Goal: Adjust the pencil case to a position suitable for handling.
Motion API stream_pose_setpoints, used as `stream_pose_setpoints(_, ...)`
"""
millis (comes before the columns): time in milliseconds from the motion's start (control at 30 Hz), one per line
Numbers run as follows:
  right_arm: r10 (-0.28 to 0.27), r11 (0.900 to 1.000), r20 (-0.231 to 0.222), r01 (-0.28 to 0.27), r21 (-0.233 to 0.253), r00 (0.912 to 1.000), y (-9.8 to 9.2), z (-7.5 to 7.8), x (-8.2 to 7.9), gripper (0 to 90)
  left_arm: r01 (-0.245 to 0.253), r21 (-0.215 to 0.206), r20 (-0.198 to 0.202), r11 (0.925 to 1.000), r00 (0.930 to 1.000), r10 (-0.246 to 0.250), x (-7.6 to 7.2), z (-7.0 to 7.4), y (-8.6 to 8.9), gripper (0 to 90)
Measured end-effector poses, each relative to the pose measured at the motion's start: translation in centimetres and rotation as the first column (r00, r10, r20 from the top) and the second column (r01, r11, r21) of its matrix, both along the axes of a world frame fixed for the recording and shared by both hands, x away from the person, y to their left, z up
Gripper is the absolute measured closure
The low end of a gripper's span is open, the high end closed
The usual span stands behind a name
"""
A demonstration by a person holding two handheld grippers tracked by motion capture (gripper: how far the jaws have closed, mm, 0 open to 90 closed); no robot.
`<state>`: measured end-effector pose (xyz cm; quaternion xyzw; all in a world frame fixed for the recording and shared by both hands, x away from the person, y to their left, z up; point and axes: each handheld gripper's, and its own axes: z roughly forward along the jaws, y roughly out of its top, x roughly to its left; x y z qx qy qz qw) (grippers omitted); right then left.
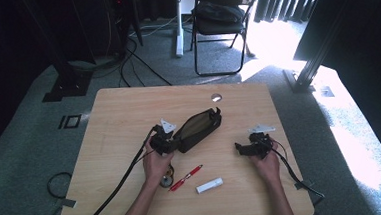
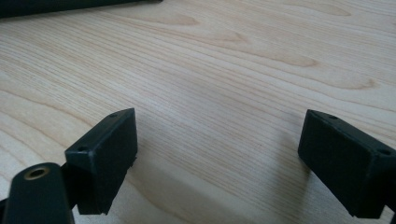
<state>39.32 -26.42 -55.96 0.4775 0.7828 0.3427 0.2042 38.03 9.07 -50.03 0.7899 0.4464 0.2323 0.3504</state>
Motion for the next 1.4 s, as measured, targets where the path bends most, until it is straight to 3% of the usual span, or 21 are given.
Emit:
stream_pose_setpoints(133, 0.0, 1.0, 0.0, 0.0, 0.0, 1.0, 0.0, 0.0, 0.0, 11.6, 0.03, -0.023, 0.023, 0.9993, 0.9993, -0.029, -0.6, 0.7, -0.2, 54.8)
stream_pose_setpoints(233, 0.0, 1.0, 0.0, 0.0, 0.0, 1.0, 0.0, 0.0, 0.0, 11.7, 0.072, -0.07, 0.032, 0.995, 0.997, -0.07, -1.1, 1.2, -0.4, 53.8)
stream_pose_setpoints(433, 0.0, 1.0, 0.0, 0.0, 0.0, 1.0, 0.0, 0.0, 0.0, 11.6, 0.157, -0.159, 0.048, 0.9747, 0.9873, -0.151, -1.3, 1.7, -0.9, 52.4)
stream_pose_setpoints(500, 0.0, 1.0, 0.0, 0.0, 0.0, 1.0, 0.0, 0.0, 0.0, 11.6, 0.171, -0.171, 0.041, 0.9702, 0.9851, -0.167, -1.1, 1.6, -1.2, 52.4)
stream_pose_setpoints(833, 0.0, 1.0, 0.0, 0.0, 0.0, 1.0, 0.0, 0.0, 0.0, 11.6, 0.233, -0.098, 0.013, 0.9675, 0.9725, -0.233, -0.2, 0.6, -3.2, 53.4)
stream_pose_setpoints(1067, 0.0, 1.0, 0.0, 0.0, 0.0, 1.0, 0.0, 0.0, 0.0, 11.6, 0.28, -0.013, -0.015, 0.9599, 0.9598, -0.28, -0.4, 0.5, -2.8, 68.7)
stream_pose_setpoints(1133, 0.0, 1.0, 0.0, 0.0, 0.0, 1.0, 0.0, 0.0, 0.0, 11.6, 0.295, 0.015, -0.01, 0.9552, 0.9553, -0.295, -0.8, 0.6, -2.5, 70.0)
stream_pose_setpoints(1233, 0.0, 1.0, 0.001, 0.0, 0.0, 1.0, 0.0, 0.0, 0.0, 11.7, 0.33, 0.01, -0.001, 0.9439, 0.944, -0.33, -1.4, 0.5, -1.7, 71.4)
stream_pose_setpoints(1400, 0.017, 1.0, 0.009, -0.017, 0.005, 0.9998, 0.3, 0.3, -0.5, 28.0, 0.383, -0.012, -0.005, 0.9236, 0.9237, -0.383, -2.4, 0.3, -0.8, 73.0)
